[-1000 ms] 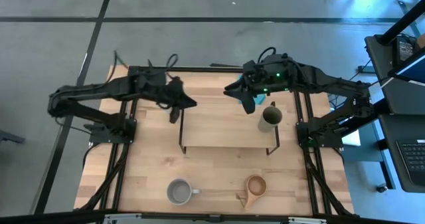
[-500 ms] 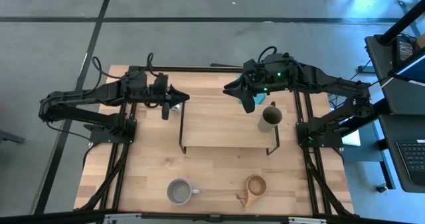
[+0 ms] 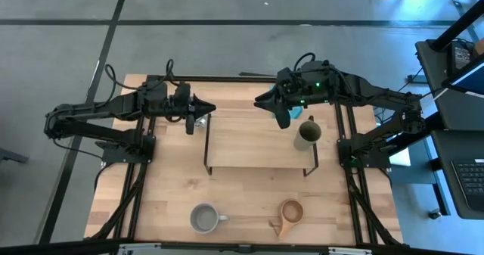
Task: Stack small to large cups/mugs on shelf
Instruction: Put the blue patterned mug on the shelf
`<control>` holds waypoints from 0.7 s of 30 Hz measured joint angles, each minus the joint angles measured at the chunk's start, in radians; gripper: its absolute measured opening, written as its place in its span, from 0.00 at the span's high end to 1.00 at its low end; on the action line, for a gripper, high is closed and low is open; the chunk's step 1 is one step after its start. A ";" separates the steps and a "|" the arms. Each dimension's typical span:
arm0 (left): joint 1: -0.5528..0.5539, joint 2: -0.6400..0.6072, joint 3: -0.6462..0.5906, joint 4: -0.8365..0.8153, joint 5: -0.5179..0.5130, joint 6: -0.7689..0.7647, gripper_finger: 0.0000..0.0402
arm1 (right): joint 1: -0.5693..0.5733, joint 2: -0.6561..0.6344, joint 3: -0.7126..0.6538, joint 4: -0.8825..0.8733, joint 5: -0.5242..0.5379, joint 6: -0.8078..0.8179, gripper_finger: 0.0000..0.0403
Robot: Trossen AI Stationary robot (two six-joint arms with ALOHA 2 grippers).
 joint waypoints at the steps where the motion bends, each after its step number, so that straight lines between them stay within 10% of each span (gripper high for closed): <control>1: 0.000 0.000 0.000 0.000 0.000 0.000 0.93 | 0.000 0.000 0.000 0.000 0.000 -0.001 0.74; 16: 0.006 0.000 0.002 -0.134 -0.099 -0.056 0.93 | 0.000 0.000 0.000 0.000 0.000 -0.001 0.74; 21: 0.089 -0.002 0.115 -0.484 -0.123 0.073 0.93 | 0.000 0.000 0.000 0.000 0.000 0.000 0.74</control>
